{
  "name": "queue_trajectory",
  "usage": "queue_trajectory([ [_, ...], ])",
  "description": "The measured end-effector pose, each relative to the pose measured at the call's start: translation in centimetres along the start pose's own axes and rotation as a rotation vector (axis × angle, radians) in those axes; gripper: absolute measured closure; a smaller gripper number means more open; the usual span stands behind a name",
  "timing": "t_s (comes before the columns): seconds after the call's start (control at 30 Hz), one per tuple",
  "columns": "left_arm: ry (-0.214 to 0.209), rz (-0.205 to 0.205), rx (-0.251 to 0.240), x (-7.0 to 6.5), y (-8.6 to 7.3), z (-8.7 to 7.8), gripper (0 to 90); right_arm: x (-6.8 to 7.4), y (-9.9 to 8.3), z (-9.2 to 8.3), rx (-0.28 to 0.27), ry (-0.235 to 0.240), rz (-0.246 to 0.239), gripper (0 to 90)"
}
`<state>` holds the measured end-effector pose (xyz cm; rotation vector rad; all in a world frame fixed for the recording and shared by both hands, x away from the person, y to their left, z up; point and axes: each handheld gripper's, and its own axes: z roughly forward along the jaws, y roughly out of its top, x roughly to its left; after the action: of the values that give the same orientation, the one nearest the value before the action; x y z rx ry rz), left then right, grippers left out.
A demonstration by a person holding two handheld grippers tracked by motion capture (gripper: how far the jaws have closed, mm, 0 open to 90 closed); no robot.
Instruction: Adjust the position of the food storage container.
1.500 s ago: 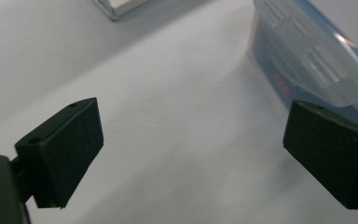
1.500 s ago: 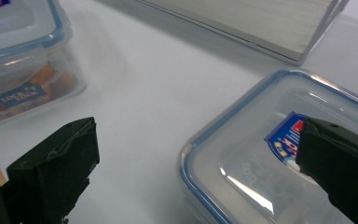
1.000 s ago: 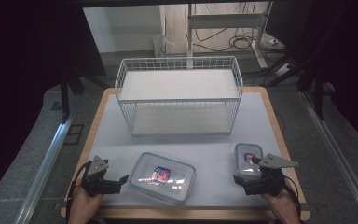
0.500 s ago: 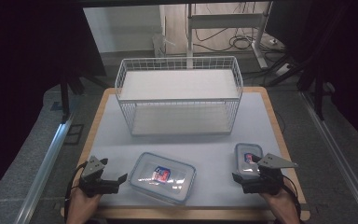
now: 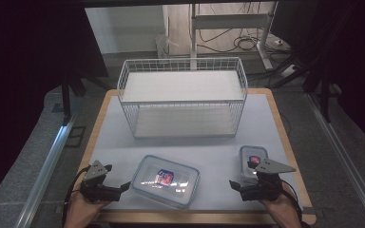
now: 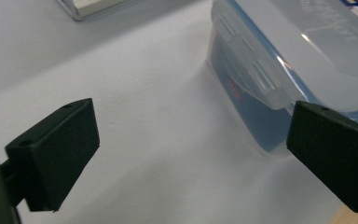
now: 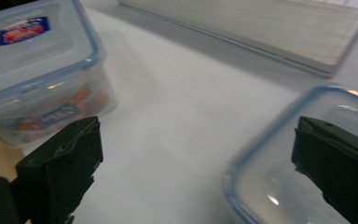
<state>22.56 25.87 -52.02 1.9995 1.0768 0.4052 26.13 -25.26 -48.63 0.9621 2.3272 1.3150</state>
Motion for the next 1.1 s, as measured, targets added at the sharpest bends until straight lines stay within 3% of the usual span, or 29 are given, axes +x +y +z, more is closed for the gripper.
queue_trajectory([
  [0.1, -0.012, -0.010, 0.006, 0.1, 0.0, -0.2, 8.1, 0.7, 0.2, 0.4, 0.006, 0.014, 0.005, 0.0],
  [0.3, -0.038, 0.017, 0.018, -0.4, 0.2, -0.4, 22.7, 1.4, 0.4, 0.9, 0.054, 0.070, 0.041, 2.9],
  [0.33, -0.045, 0.020, 0.020, -0.5, 0.2, -0.5, 25.3, 1.4, 0.5, 0.9, 0.063, 0.075, 0.045, 6.2],
  [0.37, -0.070, 0.017, 0.037, -0.5, 0.2, -0.5, 33.6, 1.6, 0.6, 0.9, 0.078, 0.080, 0.043, 15.6],
  [0.4, -0.070, 0.017, 0.037, -0.5, 0.2, -0.5, 36.5, 1.6, 0.6, 0.9, 0.078, 0.080, 0.043, 15.6],
  [0.43, -0.075, 0.025, 0.043, -0.5, 0.2, -0.5, 39.5, 1.9, 0.7, 0.8, 0.094, 0.082, 0.020, 30.2],
  [0.47, -0.079, 0.026, 0.052, -0.6, 0.2, -0.5, 39.5, 1.9, 0.7, 0.8, 0.094, 0.082, 0.020, 30.2],
  [0.5, -0.092, 0.025, 0.063, -0.6, 0.2, -0.4, 44.5, 2.1, 0.7, 0.8, 0.101, 0.090, 0.011, 36.1],
  [0.57, -0.123, 0.037, 0.073, -0.6, 0.2, -0.5, 56.4, 2.4, 0.8, 0.8, 0.124, 0.127, -0.004, 54.6],
  [0.8, -0.163, 0.081, 0.112, -1.1, 0.3, -0.3, 77.4, 4.3, 1.1, 1.5, 0.156, 0.208, -0.097, 83.4],
  [0.87, -0.179, 0.074, 0.118, -1.1, 0.3, -0.2, 81.4, 4.9, 1.1, 1.9, 0.167, 0.235, -0.116, 89.2],
  [0.97, -0.200, 0.077, 0.131, -1.4, 0.3, 0.2, 83.3, 6.1, 1.1, 2.7, 0.182, 0.273, -0.144, 90.0],
  [1.1, -0.194, 0.074, 0.154, -1.6, 0.3, 0.6, 85.4, 7.6, 1.1, 3.6, 0.204, 0.318, -0.178, 90.0],
])
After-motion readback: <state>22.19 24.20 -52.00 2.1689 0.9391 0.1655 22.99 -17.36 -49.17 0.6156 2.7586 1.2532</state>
